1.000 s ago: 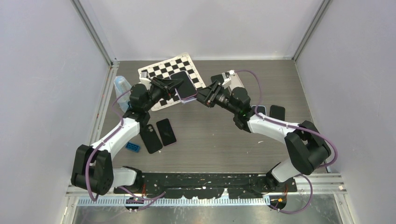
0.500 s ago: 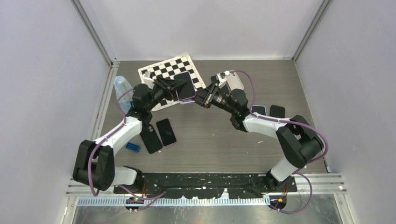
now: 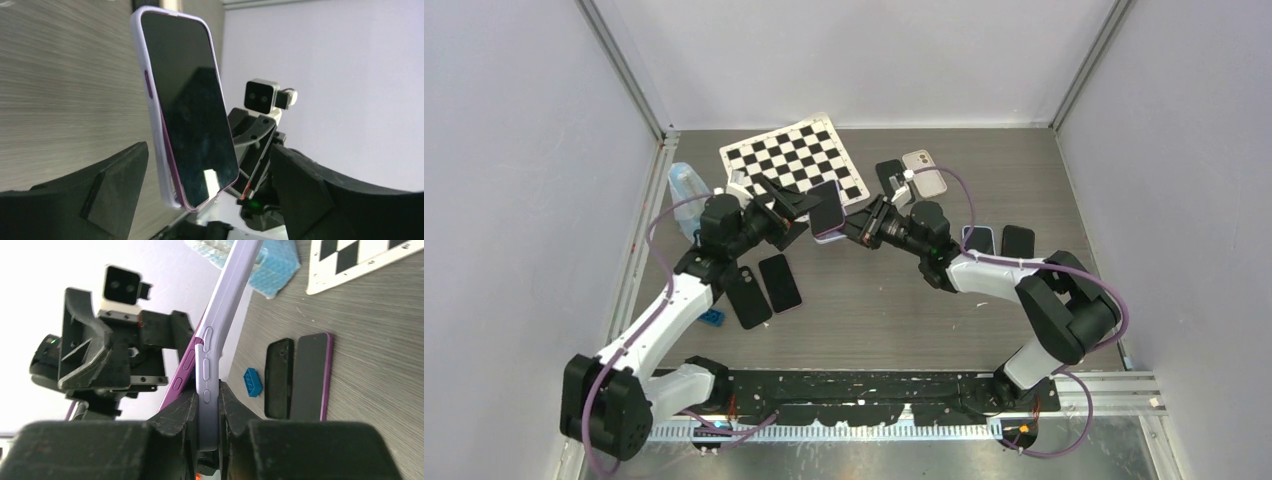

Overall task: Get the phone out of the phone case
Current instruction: Remove the phone case from the phone.

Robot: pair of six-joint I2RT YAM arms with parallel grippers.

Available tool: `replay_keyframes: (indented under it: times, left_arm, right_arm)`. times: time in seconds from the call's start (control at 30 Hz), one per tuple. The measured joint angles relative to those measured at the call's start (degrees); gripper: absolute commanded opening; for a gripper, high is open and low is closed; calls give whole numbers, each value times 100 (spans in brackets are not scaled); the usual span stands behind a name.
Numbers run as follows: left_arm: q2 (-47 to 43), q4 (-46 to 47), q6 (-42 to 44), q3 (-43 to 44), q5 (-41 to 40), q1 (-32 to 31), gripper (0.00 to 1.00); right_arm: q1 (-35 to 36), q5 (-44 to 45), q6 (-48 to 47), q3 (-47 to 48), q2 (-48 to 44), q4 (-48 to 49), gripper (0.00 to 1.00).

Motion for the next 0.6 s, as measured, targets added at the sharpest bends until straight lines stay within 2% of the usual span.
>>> replay_keyframes:
  times: [0.17,0.3,0.47,0.6]
  left_arm:
    - [-520,-1123,1320,162,-507,26,95]
    - [-551,-1899,2378,763,-682,26,87]
    - [-356,-1845,3248,1314,-44,-35,83]
    - [92,-1963,4513,1593,116,-658,81]
  right_arm:
    - [-87,170,22,-87,2,-299,1]
    - [-127,273,37,-90,2,-404,1]
    - [-151,404,70,-85,2,-726,1]
    - [-151,442,149,7,2,-1331,1]
